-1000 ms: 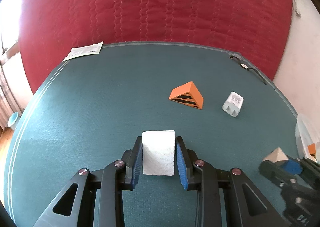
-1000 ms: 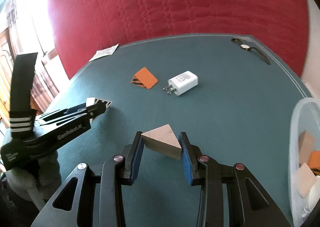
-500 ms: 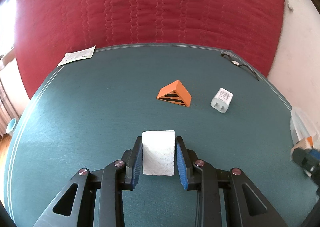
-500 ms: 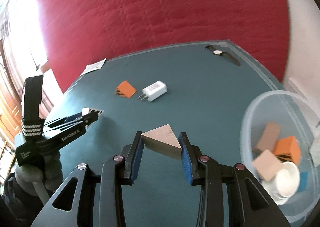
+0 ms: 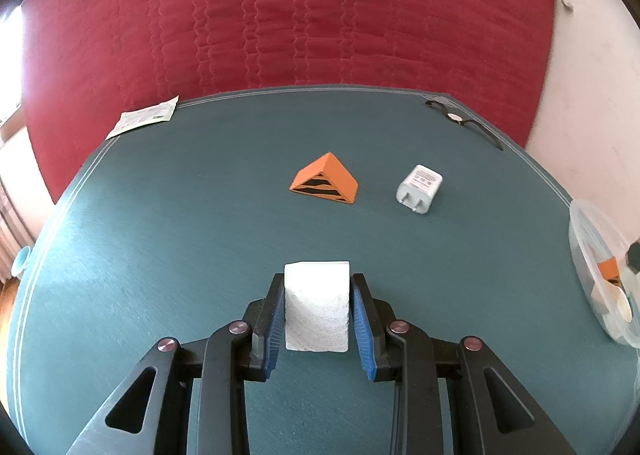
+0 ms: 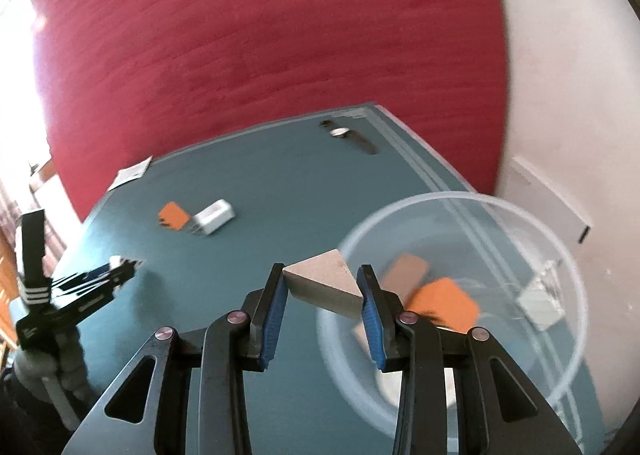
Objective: Organize rigid objects
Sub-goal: 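Carry the tan triangular block into the clear bowl and open the right gripper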
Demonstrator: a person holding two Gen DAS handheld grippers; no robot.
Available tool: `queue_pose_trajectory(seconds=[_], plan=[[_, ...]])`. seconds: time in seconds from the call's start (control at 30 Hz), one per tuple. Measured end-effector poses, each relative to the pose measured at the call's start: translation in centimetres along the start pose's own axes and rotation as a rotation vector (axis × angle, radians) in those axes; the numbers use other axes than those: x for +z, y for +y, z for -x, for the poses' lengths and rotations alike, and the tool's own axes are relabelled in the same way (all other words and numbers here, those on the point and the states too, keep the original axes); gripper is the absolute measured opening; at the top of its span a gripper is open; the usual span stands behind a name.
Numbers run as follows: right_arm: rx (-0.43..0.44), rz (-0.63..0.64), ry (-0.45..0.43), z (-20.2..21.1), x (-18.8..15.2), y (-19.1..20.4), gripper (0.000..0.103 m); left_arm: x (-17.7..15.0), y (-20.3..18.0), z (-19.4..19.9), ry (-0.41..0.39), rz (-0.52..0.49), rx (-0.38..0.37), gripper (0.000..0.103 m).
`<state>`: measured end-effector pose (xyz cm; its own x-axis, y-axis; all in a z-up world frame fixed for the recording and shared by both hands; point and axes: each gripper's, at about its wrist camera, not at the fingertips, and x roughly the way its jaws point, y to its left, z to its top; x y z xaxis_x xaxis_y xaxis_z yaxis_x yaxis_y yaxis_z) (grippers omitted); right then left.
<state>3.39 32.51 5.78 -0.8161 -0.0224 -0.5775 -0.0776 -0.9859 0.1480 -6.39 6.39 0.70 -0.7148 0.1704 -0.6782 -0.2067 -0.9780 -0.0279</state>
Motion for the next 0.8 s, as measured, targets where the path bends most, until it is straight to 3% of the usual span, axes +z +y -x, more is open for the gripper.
queue_pose_trajectory(seconds=[0.4,0.53,0.8], plan=[[-0.143,-0.096,-0.005,0.5,-0.6,-6.7,0.037,-0.8,-1.7,0.7,0.016,0.008,-0.019,0.033],[-0.168,-0.131,0.003,0.3,-1.3,-8.5,0.047,-0.8,-2.6,0.9,0.021,0.003,-0.036,0.033],[-0.218,-0.098,-0.035,0.8,-1.6,-9.5,0.047,-0.2,-5.4,1.0,0.041,-0.021,-0.112,0.033]])
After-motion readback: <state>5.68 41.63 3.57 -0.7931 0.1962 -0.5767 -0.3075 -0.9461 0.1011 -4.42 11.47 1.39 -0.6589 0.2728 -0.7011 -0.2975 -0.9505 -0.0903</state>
